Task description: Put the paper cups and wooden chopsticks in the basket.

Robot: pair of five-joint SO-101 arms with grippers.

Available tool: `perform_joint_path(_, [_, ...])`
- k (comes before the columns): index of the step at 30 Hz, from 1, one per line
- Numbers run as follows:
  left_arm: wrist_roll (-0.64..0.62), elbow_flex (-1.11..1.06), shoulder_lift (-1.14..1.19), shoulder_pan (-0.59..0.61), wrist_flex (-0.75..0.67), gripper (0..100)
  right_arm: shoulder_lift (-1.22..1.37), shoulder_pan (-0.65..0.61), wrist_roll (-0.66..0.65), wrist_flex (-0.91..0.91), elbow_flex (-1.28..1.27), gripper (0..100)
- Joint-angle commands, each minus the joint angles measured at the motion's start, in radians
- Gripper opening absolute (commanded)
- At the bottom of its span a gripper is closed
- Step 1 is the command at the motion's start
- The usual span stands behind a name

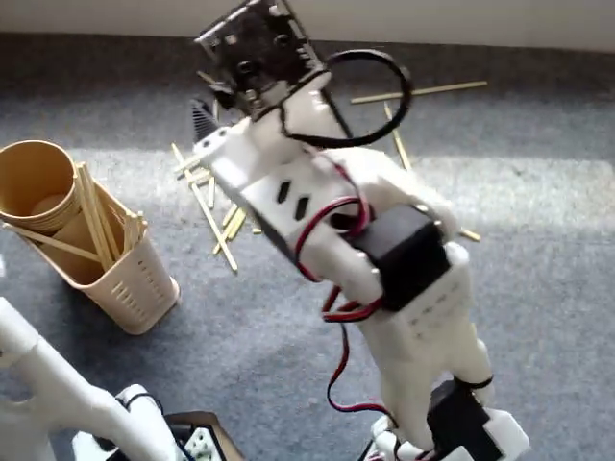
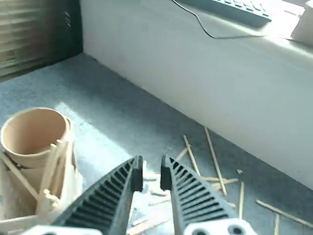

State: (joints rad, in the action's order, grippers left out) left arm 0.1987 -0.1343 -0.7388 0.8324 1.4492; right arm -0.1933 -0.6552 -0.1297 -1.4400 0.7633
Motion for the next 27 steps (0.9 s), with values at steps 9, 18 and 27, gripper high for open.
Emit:
perform_joint_path(9, [-0.012,-0.096,-0.007,-0.209,0.218,23,-0.096,0.519,-0.118,-0.294,-0.280,7.3])
perform_joint_path(18, [-0.008,-0.351,-0.012,-0.205,0.121,23,-0.274,0.564,-0.155,0.094,-0.970,7.3])
perform_joint_path(27, [-0.008,-0.661,-0.005,-0.211,-0.204,0,-0.489,0.671,-0.160,0.364,-1.455,7.3])
